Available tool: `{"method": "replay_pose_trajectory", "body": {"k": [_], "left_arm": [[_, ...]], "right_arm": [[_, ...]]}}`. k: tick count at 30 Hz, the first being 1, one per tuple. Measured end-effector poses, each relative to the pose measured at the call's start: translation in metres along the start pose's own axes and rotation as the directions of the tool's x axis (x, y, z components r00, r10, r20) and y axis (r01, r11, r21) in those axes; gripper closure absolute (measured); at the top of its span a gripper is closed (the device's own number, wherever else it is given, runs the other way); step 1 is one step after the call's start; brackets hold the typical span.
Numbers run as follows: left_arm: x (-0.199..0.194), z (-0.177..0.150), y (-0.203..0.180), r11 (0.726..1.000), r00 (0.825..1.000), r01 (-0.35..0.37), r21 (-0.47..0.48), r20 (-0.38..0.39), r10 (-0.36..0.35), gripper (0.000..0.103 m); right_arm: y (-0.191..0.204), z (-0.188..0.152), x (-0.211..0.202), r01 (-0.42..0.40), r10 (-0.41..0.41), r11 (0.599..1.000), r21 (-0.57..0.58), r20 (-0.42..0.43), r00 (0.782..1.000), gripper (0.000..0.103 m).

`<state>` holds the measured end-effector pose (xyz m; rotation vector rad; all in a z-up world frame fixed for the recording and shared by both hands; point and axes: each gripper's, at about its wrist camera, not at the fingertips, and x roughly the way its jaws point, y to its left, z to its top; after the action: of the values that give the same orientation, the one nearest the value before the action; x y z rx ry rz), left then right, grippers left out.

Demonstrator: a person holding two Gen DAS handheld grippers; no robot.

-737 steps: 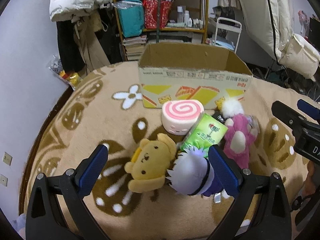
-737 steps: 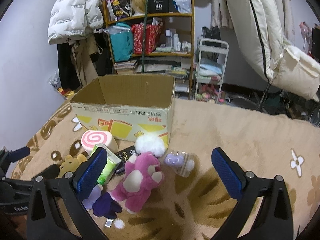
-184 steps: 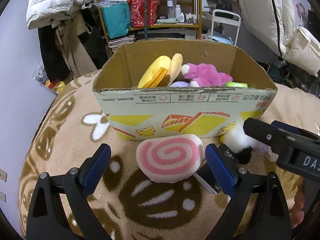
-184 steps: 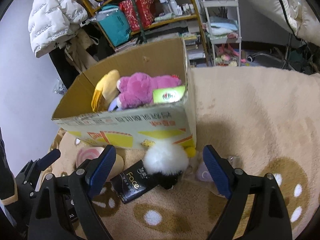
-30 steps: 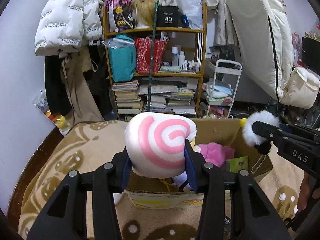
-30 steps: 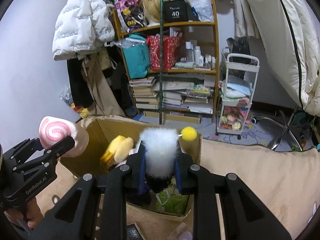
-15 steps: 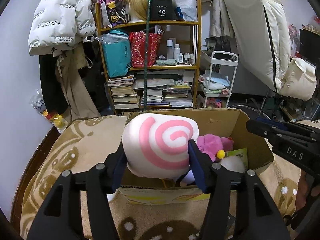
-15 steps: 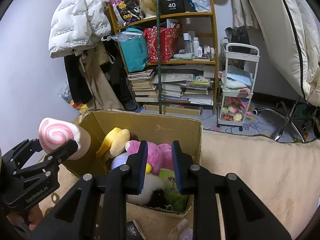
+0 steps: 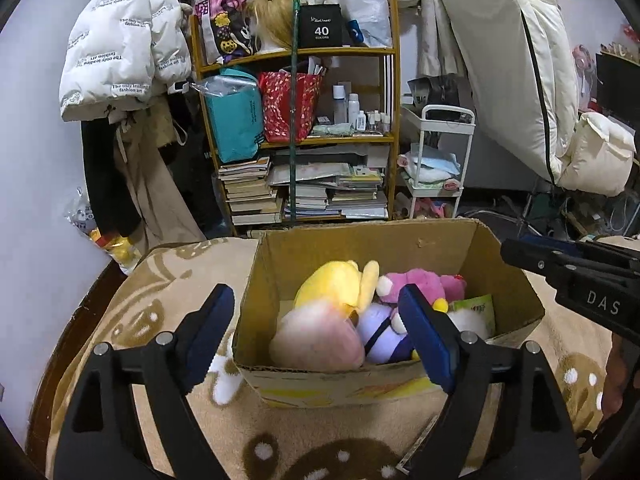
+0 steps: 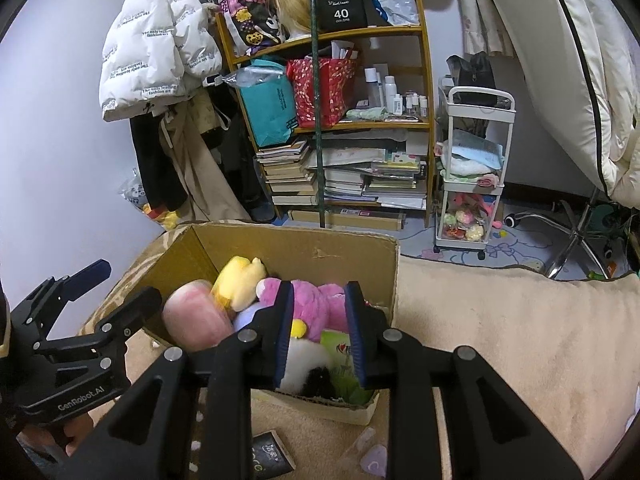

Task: Organize soft objects
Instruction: 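Open the right tool over the box while the left tool releases the swirl cushion inside, then lower the right tool onto the clear bag while the left tool lowers onto the Face pack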

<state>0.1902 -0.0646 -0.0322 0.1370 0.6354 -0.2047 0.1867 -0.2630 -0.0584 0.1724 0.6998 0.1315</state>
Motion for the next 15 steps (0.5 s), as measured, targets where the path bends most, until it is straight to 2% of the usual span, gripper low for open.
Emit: {"method": "replay_pose_trajectory", "body": {"k": [3, 7, 8, 9, 11, 15], "left_arm": [[0.001, -0.003, 0.002, 1.0, 1.0, 0.001, -0.013, -0.021, -0.001, 0.02], [-0.001, -0.005, 0.003, 1.0, 0.998, -0.011, -0.01, -0.059, 0.01, 0.017], [-0.002, -0.005, 0.002, 1.0, 0.998, -0.019, -0.006, -0.068, 0.018, 0.011], [-0.004, -0.005, 0.001, 1.0, 0.997, -0.027, -0.002, -0.072, 0.027, 0.009], [-0.013, -0.007, 0.002, 0.999, 0.997, -0.033, 0.002, -0.064, 0.033, 0.008], [-0.029, -0.011, 0.002, 0.999, 0.997, -0.04, -0.007, -0.064, 0.04, 0.008]], "right_arm": [[-0.001, 0.0, -0.002, 0.002, -0.002, 1.0, 0.006, -0.001, 1.0, 0.073], [-0.005, -0.001, -0.013, 0.009, -0.009, 1.0, 0.022, 0.004, 1.0, 0.058], [-0.006, -0.001, -0.016, 0.013, -0.013, 1.0, 0.025, 0.004, 1.0, 0.05], [-0.007, -0.001, -0.019, 0.016, -0.016, 0.999, 0.03, 0.005, 1.0, 0.046], [-0.009, -0.001, -0.025, 0.016, -0.016, 0.999, 0.047, 0.013, 1.0, 0.03], [-0.014, -0.003, -0.038, 0.008, -0.009, 0.997, 0.08, 0.022, 1.0, 0.013]]}}
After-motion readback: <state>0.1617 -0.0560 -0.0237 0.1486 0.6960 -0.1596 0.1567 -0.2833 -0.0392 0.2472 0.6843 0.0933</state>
